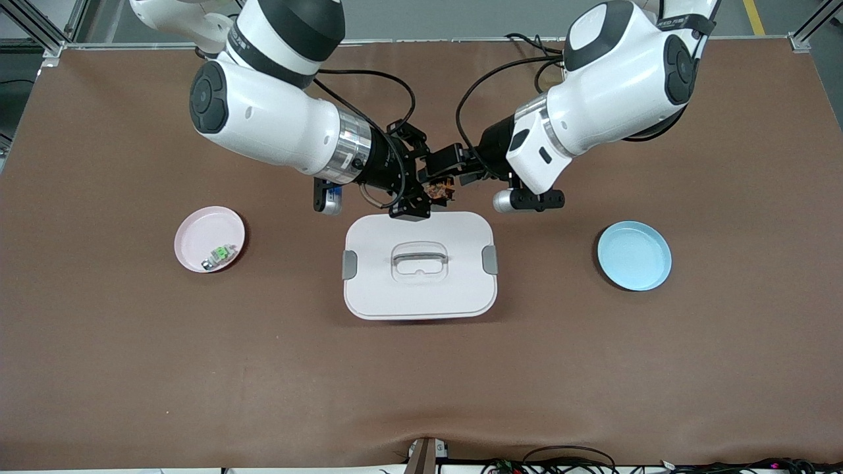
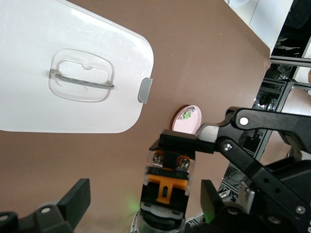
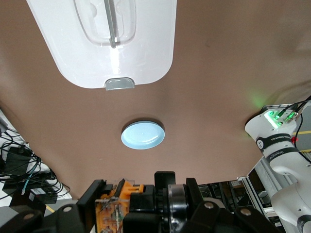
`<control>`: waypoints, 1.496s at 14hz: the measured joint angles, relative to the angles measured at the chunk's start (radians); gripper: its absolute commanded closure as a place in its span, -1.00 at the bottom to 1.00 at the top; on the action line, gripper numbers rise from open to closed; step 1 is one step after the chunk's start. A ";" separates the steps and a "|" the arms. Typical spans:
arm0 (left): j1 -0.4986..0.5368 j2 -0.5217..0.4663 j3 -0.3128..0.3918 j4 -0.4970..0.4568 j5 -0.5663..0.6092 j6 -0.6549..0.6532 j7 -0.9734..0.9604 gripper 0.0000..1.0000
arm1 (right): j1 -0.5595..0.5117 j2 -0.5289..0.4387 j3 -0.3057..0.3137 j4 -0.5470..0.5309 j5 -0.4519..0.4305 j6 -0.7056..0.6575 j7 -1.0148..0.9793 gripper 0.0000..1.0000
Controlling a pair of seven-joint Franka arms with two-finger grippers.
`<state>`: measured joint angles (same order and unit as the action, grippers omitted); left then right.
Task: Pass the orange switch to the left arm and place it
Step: 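Grasp the switch with the left gripper from the right gripper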
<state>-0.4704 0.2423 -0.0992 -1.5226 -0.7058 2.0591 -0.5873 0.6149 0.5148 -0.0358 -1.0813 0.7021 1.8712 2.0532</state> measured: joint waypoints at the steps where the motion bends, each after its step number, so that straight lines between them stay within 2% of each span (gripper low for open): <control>1: 0.001 0.000 0.001 0.000 0.000 0.000 0.000 -0.63 | 0.000 0.000 0.002 0.000 0.000 0.003 0.000 1.00; 2: 0.002 0.000 0.002 0.000 0.000 0.000 0.000 -0.54 | 0.001 0.000 0.004 0.000 0.000 0.004 0.000 1.00; 6: 0.001 0.000 0.002 0.006 0.000 0.000 0.001 0.27 | 0.003 0.004 0.007 0.001 0.000 0.005 0.001 1.00; 9: 0.003 0.000 0.002 0.013 0.000 0.001 0.018 1.00 | 0.009 0.012 0.009 0.001 0.005 0.020 0.002 1.00; 11: 0.006 0.000 0.003 0.015 0.000 0.001 0.026 1.00 | 0.010 0.012 0.009 0.001 0.006 0.031 0.001 0.97; 12: 0.007 0.000 0.003 0.015 0.000 0.001 0.030 1.00 | 0.011 0.013 0.009 0.001 0.006 0.035 0.001 -0.20; 13: 0.008 0.000 0.003 0.015 0.000 0.001 0.032 1.00 | 0.011 0.013 0.009 0.001 0.006 0.037 0.001 -0.84; 14: 0.008 0.000 0.003 0.015 0.000 0.001 0.032 1.00 | 0.012 0.014 0.009 0.001 0.006 0.038 0.001 -1.00; 18: 0.009 0.001 0.006 0.003 0.001 0.001 0.024 1.00 | 0.013 0.014 0.008 0.005 0.006 0.074 0.002 -1.00; 21: 0.011 0.001 0.006 0.002 0.001 0.000 0.020 1.00 | 0.003 0.014 0.002 0.006 0.006 0.052 -0.011 -1.00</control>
<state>-0.4598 0.2429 -0.0930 -1.5201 -0.7052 2.0588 -0.5676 0.6182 0.5287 -0.0342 -1.0752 0.7078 1.9231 2.0425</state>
